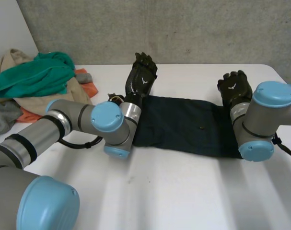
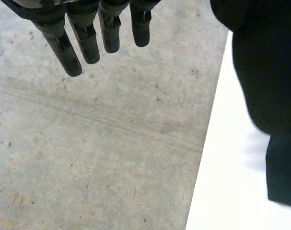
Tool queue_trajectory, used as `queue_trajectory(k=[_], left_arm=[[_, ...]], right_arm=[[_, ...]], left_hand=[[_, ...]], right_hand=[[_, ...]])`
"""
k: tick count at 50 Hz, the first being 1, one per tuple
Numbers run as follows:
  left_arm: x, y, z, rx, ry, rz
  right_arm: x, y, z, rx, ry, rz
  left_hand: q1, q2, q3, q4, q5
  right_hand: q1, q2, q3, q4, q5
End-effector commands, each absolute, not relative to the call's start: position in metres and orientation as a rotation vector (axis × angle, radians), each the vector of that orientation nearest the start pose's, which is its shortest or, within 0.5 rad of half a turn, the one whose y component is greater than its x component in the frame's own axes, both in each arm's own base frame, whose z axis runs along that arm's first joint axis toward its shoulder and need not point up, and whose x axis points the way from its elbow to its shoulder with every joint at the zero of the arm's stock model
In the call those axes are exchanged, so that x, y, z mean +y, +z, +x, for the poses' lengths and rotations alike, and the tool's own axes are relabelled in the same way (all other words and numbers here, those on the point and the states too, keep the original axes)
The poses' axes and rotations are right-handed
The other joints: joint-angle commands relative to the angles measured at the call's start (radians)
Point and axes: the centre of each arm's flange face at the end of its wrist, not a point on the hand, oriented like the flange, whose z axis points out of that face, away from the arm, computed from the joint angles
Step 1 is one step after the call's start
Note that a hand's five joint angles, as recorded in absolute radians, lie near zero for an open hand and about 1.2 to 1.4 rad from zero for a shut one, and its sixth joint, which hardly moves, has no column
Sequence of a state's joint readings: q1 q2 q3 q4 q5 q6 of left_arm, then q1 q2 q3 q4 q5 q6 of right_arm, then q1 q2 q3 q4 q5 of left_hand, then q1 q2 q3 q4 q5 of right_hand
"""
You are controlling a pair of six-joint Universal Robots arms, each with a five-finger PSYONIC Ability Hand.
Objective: Fold the laundry.
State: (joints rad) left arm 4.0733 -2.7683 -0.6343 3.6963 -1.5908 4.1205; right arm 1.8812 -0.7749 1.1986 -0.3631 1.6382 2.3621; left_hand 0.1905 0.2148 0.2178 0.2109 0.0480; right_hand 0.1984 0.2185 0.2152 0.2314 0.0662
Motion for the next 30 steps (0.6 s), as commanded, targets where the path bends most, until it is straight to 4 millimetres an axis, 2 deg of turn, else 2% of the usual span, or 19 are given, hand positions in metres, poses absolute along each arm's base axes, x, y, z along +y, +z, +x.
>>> queue_trajectory(k=[1, 3, 5, 6, 9, 13, 17, 23, 26, 27, 28, 29, 30], left_arm=[[-0.344, 0.165, -0.421, -1.397, 2.769, -1.320], [-0.337, 0.172, -0.416, -1.407, 2.747, -1.300], [-0.326, 0.181, -0.405, -1.445, 2.693, -1.263], [-0.321, 0.185, -0.402, -1.460, 2.669, -1.244], [-0.303, 0.197, -0.389, -1.508, 2.570, -1.157], [-0.281, 0.207, -0.372, -1.569, 2.428, -1.017], [-0.269, 0.204, -0.364, -1.623, 2.341, -0.971], [-0.264, 0.193, -0.358, -1.676, 2.301, -0.995], [-0.262, 0.190, -0.356, -1.688, 2.292, -1.000], [-0.262, 0.190, -0.356, -1.690, 2.291, -1.001], [-0.262, 0.190, -0.356, -1.690, 2.291, -1.001], [-0.261, 0.189, -0.356, -1.692, 2.289, -1.002], [-0.261, 0.189, -0.356, -1.693, 2.288, -1.003]], right_arm=[[-0.373, 0.197, 0.244, 2.256, -2.369, -1.017], [-0.353, 0.208, 0.239, 2.289, -2.272, -0.998], [-0.340, 0.210, 0.238, 2.312, -2.183, -1.007], [-0.327, 0.209, 0.236, 2.345, -2.065, -1.011], [-0.309, 0.202, 0.223, 2.430, -1.847, -0.975], [-0.295, 0.186, 0.214, 2.483, -1.650, -0.939], [-0.291, 0.175, 0.211, 2.471, -1.621, -0.945], [-0.299, 0.154, 0.213, 2.457, -1.667, -0.954], [-0.308, 0.135, 0.213, 2.473, -1.689, -0.970], [-0.310, 0.133, 0.212, 2.483, -1.700, -0.976], [-0.315, 0.130, 0.209, 2.500, -1.736, -0.985], [-0.317, 0.131, 0.207, 2.511, -1.759, -0.985], [-0.319, 0.131, 0.205, 2.525, -1.781, -0.984]], left_hand=[[-0.016, -0.040, -0.043, -0.036, -0.048], [-0.016, -0.040, -0.043, -0.036, -0.048], [-0.016, -0.040, -0.043, -0.036, -0.048], [-0.016, -0.040, -0.043, -0.036, -0.048], [-0.016, -0.040, -0.043, -0.036, -0.048], [-0.016, -0.040, -0.043, -0.036, -0.048], [-0.015, -0.039, -0.042, -0.036, -0.047], [-0.012, -0.036, -0.040, -0.033, -0.044], [-0.012, -0.036, -0.040, -0.033, -0.044], [-0.012, -0.036, -0.040, -0.033, -0.044], [-0.012, -0.036, -0.040, -0.033, -0.044], [-0.012, -0.036, -0.040, -0.033, -0.044], [-0.012, -0.036, -0.040, -0.033, -0.044]], right_hand=[[-0.024, -0.044, -0.041, -0.057, -0.066], [-0.024, -0.044, -0.041, -0.057, -0.066], [-0.024, -0.044, -0.041, -0.057, -0.066], [-0.024, -0.044, -0.041, -0.057, -0.066], [-0.024, -0.044, -0.041, -0.057, -0.066], [0.001, -0.019, -0.016, -0.032, -0.042], [0.065, 0.045, 0.049, 0.032, 0.023], [0.110, 0.089, 0.093, 0.077, 0.067], [0.297, 0.277, 0.280, 0.264, 0.254], [0.440, 0.420, 0.423, 0.407, 0.398], [0.976, 0.956, 0.959, 0.943, 0.934], [1.196, 1.176, 1.179, 1.163, 1.153], [1.198, 1.178, 1.181, 1.165, 1.155]])
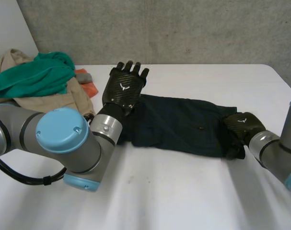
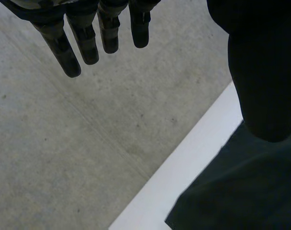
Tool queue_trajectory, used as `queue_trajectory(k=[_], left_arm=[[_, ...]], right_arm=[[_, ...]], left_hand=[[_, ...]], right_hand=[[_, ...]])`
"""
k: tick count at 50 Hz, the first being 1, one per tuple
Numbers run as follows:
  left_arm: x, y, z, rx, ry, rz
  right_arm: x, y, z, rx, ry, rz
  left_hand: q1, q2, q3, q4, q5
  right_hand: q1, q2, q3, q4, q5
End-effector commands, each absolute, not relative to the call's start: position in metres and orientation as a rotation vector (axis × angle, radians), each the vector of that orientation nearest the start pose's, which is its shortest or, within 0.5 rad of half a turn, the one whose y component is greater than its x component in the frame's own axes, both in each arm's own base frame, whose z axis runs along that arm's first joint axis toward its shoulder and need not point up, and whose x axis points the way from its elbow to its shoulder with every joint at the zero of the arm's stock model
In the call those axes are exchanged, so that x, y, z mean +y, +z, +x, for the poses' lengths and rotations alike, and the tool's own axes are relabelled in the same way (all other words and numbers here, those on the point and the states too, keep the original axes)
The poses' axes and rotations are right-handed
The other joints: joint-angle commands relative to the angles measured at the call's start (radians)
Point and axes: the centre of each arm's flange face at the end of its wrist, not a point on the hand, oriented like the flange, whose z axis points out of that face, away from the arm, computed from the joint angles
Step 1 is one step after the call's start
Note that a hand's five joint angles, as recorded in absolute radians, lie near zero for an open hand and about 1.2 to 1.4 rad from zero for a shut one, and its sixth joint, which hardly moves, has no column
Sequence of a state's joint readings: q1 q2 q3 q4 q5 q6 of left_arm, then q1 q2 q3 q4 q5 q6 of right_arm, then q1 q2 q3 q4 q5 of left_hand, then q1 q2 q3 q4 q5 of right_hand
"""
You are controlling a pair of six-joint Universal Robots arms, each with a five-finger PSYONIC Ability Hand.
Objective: Fold the laundry.
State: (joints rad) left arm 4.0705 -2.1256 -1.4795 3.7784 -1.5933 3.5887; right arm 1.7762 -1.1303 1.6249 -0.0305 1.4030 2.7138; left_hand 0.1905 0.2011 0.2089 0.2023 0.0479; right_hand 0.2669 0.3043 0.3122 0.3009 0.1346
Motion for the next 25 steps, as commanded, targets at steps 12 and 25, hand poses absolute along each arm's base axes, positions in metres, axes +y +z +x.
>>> queue_trajectory(k=[12, 25], left_arm=[[-0.259, 0.200, -0.350, 1.816, -2.489, 1.062], [-0.258, 0.216, -0.330, 1.812, -2.485, 0.985]], right_arm=[[-0.327, 0.167, 0.157, 2.608, -1.977, -1.070], [-0.295, 0.210, 0.261, 1.717, -2.247, -1.855]], left_hand=[[-0.012, -0.023, -0.031, -0.024, -0.044], [-0.012, -0.023, -0.031, -0.024, -0.044]], right_hand=[[1.129, 1.092, 1.084, 1.095, 1.087], [1.129, 1.092, 1.084, 1.095, 1.087]])
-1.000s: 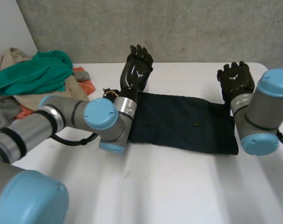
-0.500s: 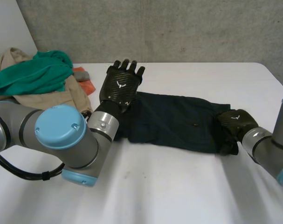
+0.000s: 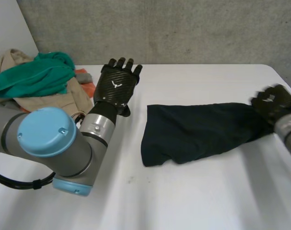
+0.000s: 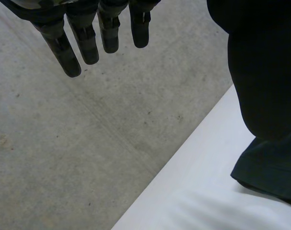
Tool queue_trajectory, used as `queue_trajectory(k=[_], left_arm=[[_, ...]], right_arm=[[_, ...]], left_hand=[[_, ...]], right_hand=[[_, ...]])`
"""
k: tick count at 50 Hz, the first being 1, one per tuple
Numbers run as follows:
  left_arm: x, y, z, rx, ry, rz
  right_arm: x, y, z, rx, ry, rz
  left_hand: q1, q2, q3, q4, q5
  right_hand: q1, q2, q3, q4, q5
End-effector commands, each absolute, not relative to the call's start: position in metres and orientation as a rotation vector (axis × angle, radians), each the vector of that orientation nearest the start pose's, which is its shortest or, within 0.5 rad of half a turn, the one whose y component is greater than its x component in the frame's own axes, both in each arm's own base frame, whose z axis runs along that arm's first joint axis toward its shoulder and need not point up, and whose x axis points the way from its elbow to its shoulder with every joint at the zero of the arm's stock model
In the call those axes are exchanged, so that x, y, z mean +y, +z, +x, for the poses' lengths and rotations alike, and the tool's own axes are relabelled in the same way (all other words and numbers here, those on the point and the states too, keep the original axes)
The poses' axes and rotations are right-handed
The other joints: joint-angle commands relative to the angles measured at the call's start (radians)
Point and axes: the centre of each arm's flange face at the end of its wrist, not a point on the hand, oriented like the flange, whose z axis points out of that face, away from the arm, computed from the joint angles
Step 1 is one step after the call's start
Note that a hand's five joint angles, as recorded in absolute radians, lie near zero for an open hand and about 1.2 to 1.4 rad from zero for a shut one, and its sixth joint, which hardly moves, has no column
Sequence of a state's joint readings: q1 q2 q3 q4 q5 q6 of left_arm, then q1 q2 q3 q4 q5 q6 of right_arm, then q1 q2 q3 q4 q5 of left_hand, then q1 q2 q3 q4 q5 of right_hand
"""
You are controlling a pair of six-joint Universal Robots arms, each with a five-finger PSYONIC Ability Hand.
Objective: Fold the laundry.
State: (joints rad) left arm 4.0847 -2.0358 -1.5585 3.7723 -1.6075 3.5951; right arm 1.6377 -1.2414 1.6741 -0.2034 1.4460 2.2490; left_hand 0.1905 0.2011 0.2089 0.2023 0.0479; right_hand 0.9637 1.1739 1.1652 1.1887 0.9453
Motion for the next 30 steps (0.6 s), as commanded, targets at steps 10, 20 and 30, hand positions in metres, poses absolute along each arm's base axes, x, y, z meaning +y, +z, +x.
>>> queue_trajectory(k=[10, 20, 30], left_arm=[[-0.271, 0.217, -0.316, 1.821, -2.450, 0.899], [-0.285, 0.234, -0.320, 1.758, -2.506, 0.841], [-0.294, 0.251, -0.358, 1.719, -2.608, 0.886]], right_arm=[[-0.233, 0.143, 0.343, 1.117, -1.972, -2.043], [-0.231, 0.155, 0.351, 1.259, -1.878, -1.778], [-0.284, 0.259, 0.296, 1.683, -1.927, -0.770]], left_hand=[[-0.012, -0.023, -0.031, -0.024, -0.044], [-0.003, -0.014, -0.022, -0.015, -0.035], [0.008, -0.002, -0.010, -0.004, -0.024]], right_hand=[[0.433, 0.222, 0.231, 0.208, 0.276], [-0.287, -0.497, -0.488, -0.512, -0.443], [-0.789, -0.999, -0.991, -1.014, -0.945]])
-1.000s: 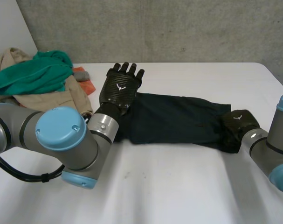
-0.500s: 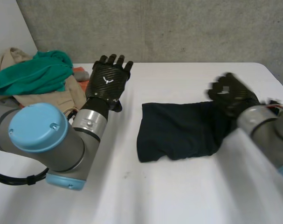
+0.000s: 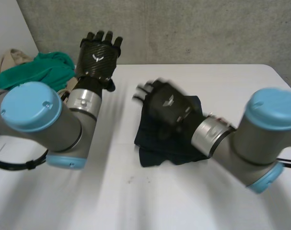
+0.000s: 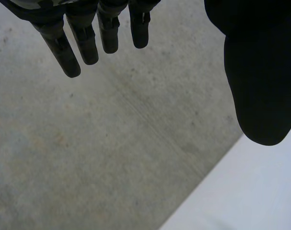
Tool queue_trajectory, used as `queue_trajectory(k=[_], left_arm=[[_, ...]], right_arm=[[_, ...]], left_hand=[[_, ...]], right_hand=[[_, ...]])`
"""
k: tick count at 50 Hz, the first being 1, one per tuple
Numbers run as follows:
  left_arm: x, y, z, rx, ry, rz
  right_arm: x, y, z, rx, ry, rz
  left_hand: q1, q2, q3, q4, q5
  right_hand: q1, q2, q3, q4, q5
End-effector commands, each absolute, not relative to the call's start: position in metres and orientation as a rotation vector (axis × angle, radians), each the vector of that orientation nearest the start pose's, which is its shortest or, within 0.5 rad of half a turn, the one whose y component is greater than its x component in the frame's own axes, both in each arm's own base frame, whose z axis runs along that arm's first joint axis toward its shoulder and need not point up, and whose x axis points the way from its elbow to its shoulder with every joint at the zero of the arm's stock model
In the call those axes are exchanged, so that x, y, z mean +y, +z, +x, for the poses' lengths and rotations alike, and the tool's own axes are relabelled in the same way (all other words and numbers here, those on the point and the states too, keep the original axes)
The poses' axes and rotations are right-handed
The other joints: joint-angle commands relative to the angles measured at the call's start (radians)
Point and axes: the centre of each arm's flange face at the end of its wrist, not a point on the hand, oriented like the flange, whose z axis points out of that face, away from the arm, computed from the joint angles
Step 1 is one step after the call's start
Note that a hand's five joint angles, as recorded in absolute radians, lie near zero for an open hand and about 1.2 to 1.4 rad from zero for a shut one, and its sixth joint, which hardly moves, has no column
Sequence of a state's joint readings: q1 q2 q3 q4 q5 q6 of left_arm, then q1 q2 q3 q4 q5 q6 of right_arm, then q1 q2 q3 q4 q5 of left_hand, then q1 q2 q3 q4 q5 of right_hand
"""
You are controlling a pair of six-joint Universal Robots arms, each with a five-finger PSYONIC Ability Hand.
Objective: Fold the laundry.
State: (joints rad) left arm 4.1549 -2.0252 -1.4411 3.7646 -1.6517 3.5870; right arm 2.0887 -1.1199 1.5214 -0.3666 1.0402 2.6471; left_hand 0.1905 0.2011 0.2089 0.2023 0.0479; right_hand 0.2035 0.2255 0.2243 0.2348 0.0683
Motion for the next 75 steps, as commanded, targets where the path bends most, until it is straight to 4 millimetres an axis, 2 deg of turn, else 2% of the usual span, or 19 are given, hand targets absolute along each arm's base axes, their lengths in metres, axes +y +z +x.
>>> queue_trajectory(k=[1, 5, 11, 18, 25, 27, 29, 32, 35, 36, 40, 43, 45, 47, 52, 56, 61, 69, 75], left_arm=[[-0.291, 0.249, -0.364, 1.738, -2.609, 0.907], [-0.284, 0.231, -0.390, 1.901, -2.583, 1.032], [-0.277, 0.180, -0.417, 2.197, -2.368, 1.252], [-0.280, 0.132, -0.414, 2.358, -2.081, 1.272], [-0.283, 0.113, -0.405, 2.412, -1.902, 1.266], [-0.281, 0.110, -0.404, 2.405, -1.862, 1.296], [-0.280, 0.112, -0.404, 2.389, -1.861, 1.309], [-0.281, 0.127, -0.404, 2.356, -1.907, 1.302], [-0.281, 0.160, -0.406, 2.311, -2.022, 1.264], [-0.282, 0.177, -0.405, 2.281, -2.089, 1.237], [-0.278, 0.217, -0.402, 2.215, -2.255, 1.160], [-0.275, 0.233, -0.396, 2.199, -2.324, 1.126], [-0.270, 0.239, -0.390, 2.203, -2.365, 1.149], [-0.261, 0.243, -0.386, 2.220, -2.389, 1.238], [-0.244, 0.250, -0.372, 2.251, -2.411, 1.453], [-0.239, 0.246, -0.361, 2.309, -2.386, 1.552], [-0.238, 0.240, -0.356, 2.365, -2.349, 1.556], [-0.235, 0.237, -0.353, 2.378, -2.334, 1.558], [-0.235, 0.240, -0.353, 2.367, -2.347, 1.554]], right_arm=[[-0.289, 0.261, 0.290, 1.706, -1.933, -0.747], [-0.307, 0.255, 0.273, 1.863, -1.878, -0.702], [-0.330, 0.209, 0.278, 2.125, -1.642, -0.763], [-0.345, 0.162, 0.284, 2.245, -1.491, -0.829], [-0.348, 0.126, 0.286, 2.330, -1.400, -0.907], [-0.348, 0.124, 0.285, 2.351, -1.410, -0.935], [-0.348, 0.127, 0.285, 2.353, -1.434, -0.972], [-0.347, 0.139, 0.284, 2.345, -1.473, -0.968], [-0.346, 0.166, 0.283, 2.288, -1.570, -0.929], [-0.345, 0.172, 0.282, 2.273, -1.594, -0.907], [-0.337, 0.209, 0.273, 2.162, -1.744, -0.744], [-0.330, 0.220, 0.264, 2.135, -1.769, -0.645], [-0.330, 0.217, 0.249, 2.172, -1.751, -0.533], [-0.329, 0.202, 0.232, 2.247, -1.673, -0.414], [-0.314, 0.170, 0.217, 2.339, -1.511, -0.301], [-0.298, 0.153, 0.223, 2.346, -1.434, -0.339], [-0.289, 0.130, 0.245, 2.282, -1.363, -0.422], [-0.297, 0.110, 0.265, 2.259, -1.358, -0.486], [-0.307, 0.103, 0.272, 2.249, -1.359, -0.486]], left_hand=[[0.011, 0.001, -0.007, -0.001, -0.021], [0.017, 0.007, -0.001, 0.005, -0.015], [0.064, 0.053, 0.046, 0.052, 0.032], [0.117, 0.106, 0.099, 0.105, 0.085], [0.117, 0.106, 0.099, 0.105, 0.085], [0.117, 0.106, 0.099, 0.105, 0.085], [0.114, 0.103, 0.096, 0.102, 0.082], [0.108, 0.098, 0.090, 0.096, 0.076], [0.099, 0.089, 0.081, 0.088, 0.067], [0.088, 0.077, 0.069, 0.076, 0.056], [0.026, 0.015, 0.008, 0.014, -0.006], [0.020, 0.010, 0.002, 0.008, -0.012], [0.017, 0.007, -0.001, 0.005, -0.015], [0.020, 0.009, 0.002, 0.008, -0.012], [0.023, 0.012, 0.005, 0.011, -0.009], [0.026, 0.015, 0.007, 0.014, -0.006], [0.032, 0.021, 0.013, 0.020, 0.000], [0.032, 0.021, 0.013, 0.020, 0.000], [0.032, 0.021, 0.013, 0.020, 0.000]], right_hand=[[-0.029, -0.051, -0.050, -0.060, -0.068], [-0.029, -0.051, -0.050, -0.060, -0.068], [-0.029, -0.051, -0.050, -0.060, -0.068], [-0.029, -0.051, -0.050, -0.060, -0.068], [-0.029, -0.051, -0.050, -0.060, -0.068], [-0.029, -0.051, -0.050, -0.060, -0.068], [-0.029, -0.051, -0.050, -0.060, -0.068], [-0.029, -0.051, -0.050, -0.060, -0.068], [-0.029, -0.051, -0.050, -0.060, -0.068], [-0.029, -0.051, -0.050, -0.060, -0.068], [-0.029, -0.051, -0.050, -0.060, -0.068], [-0.029, -0.051, -0.050, -0.060, -0.068], [-0.029, -0.051, -0.050, -0.060, -0.068], [-0.029, -0.051, -0.050, -0.060, -0.068], [-0.029, -0.051, -0.050, -0.060, -0.068], [-0.029, -0.051, -0.050, -0.060, -0.068], [-0.029, -0.051, -0.050, -0.060, -0.068], [-0.029, -0.051, -0.050, -0.060, -0.068], [0.412, 0.390, 0.391, 0.380, 0.372]])
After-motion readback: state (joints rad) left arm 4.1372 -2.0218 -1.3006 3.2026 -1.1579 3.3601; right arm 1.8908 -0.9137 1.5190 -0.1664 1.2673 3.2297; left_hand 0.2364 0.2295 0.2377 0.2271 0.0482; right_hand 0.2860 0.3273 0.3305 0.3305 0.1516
